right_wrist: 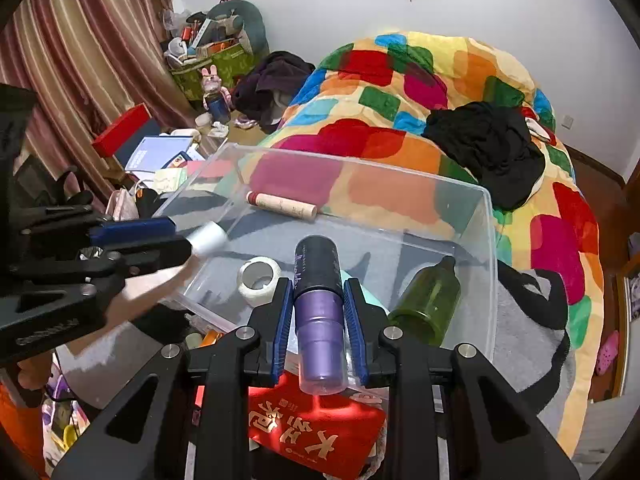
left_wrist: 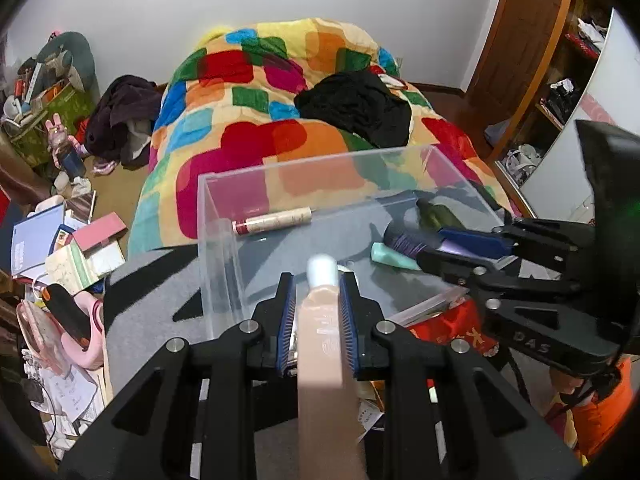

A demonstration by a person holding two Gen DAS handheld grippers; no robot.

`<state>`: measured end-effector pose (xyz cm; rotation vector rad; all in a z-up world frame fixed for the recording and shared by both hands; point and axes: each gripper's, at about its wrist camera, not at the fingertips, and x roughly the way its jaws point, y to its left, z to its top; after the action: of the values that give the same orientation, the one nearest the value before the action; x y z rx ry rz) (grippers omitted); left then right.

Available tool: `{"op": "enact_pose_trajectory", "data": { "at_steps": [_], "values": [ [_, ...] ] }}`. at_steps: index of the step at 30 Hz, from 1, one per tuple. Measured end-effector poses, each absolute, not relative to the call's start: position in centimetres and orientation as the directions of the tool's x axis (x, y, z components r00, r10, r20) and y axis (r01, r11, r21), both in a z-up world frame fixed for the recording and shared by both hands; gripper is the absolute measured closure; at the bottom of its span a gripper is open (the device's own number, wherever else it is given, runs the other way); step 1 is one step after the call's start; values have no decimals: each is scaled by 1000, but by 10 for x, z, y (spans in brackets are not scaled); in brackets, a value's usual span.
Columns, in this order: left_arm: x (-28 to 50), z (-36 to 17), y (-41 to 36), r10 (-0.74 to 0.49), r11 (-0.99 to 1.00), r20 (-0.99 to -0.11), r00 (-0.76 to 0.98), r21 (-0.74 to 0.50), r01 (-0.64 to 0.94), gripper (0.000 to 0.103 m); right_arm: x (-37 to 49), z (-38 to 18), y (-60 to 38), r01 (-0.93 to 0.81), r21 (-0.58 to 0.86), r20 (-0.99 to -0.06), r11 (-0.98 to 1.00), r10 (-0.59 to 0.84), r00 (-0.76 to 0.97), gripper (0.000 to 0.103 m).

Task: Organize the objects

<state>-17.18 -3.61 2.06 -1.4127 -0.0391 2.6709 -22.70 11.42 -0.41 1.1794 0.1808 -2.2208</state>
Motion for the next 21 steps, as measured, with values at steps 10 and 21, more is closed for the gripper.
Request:
{"op": "enact_pose_trajectory", "data": {
  "at_steps": [10,21],
  "values": [
    [-149,41,-34,121,-992,-771,-625,-78,-95,75,-212,9,119,582,148,-764,-799,-467,-446,78],
    [-109,33,-20,97,-994,-735,-671,-35,-106,47,-172,19,155,574,152,-717,-804,-490,-496,64]
  ]
}}
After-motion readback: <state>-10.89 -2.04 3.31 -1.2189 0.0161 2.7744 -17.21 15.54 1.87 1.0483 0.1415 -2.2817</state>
